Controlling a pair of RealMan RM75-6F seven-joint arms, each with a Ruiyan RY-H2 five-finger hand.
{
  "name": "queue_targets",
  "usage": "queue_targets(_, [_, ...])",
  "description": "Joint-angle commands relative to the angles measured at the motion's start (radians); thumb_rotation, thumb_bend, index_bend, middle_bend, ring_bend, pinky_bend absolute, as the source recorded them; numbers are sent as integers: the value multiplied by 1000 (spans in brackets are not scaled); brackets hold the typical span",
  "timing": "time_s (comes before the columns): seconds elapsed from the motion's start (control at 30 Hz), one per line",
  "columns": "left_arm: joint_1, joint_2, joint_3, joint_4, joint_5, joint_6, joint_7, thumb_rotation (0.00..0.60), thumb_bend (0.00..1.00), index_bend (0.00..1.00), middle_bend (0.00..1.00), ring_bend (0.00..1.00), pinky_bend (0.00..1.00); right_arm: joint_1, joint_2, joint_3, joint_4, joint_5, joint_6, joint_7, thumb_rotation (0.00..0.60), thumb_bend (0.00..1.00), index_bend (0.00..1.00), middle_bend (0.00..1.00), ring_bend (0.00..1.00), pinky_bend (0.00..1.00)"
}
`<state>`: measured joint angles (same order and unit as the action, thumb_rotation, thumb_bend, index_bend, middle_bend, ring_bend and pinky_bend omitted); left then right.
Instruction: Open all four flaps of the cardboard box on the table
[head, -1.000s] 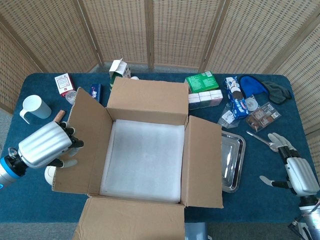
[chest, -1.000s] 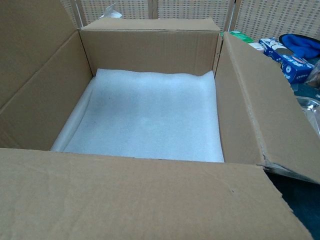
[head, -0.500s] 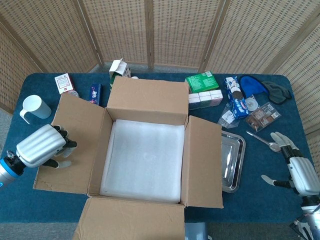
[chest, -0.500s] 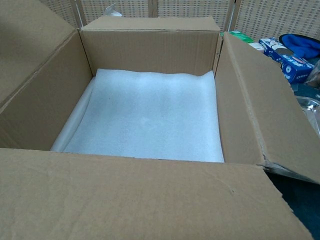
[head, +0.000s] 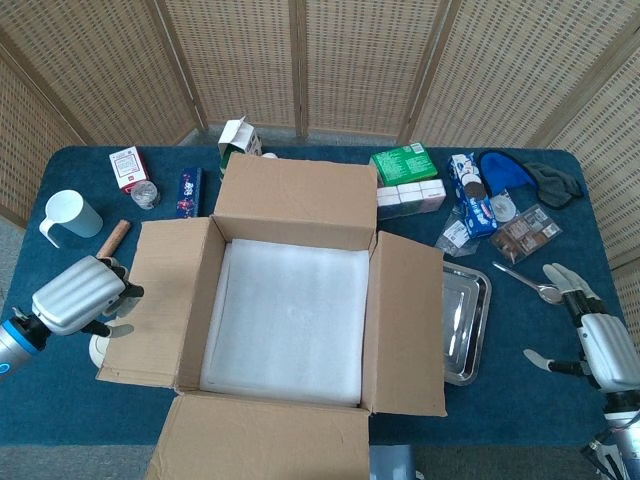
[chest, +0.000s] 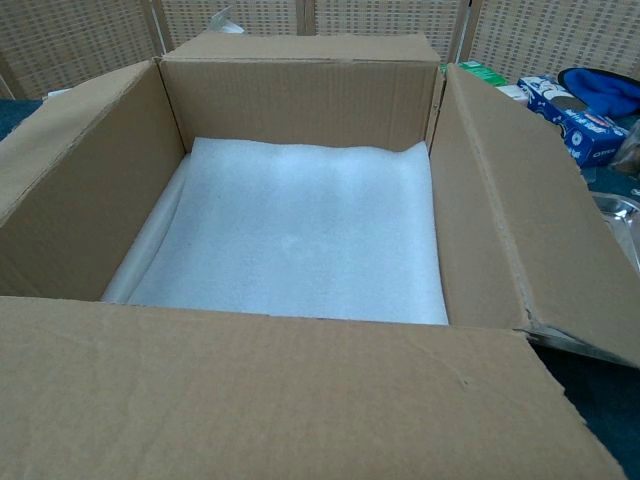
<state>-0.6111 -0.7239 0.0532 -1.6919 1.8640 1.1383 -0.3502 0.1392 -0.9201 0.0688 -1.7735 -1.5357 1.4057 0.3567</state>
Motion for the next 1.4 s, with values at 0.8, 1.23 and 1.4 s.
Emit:
queue_targets(0.8, [389, -357, -61, 311, -267, 470, 141, 600, 40, 0, 0, 0, 0, 9, -126, 16, 123, -26, 55, -260, 600, 0, 0, 0, 0, 65])
queue_targets(1.23, [481, -447, -70, 353, -311, 535, 73, 600, 40, 0, 0, 0, 0, 8, -140, 24, 133, -22, 76, -298, 600, 0, 0, 0, 0, 64])
queue_targets(1.4, [491, -441, -65, 340, -300, 527, 91, 600, 39, 0, 0, 0, 0, 4, -136, 22, 132, -15, 76, -299, 600, 0, 0, 0, 0, 64])
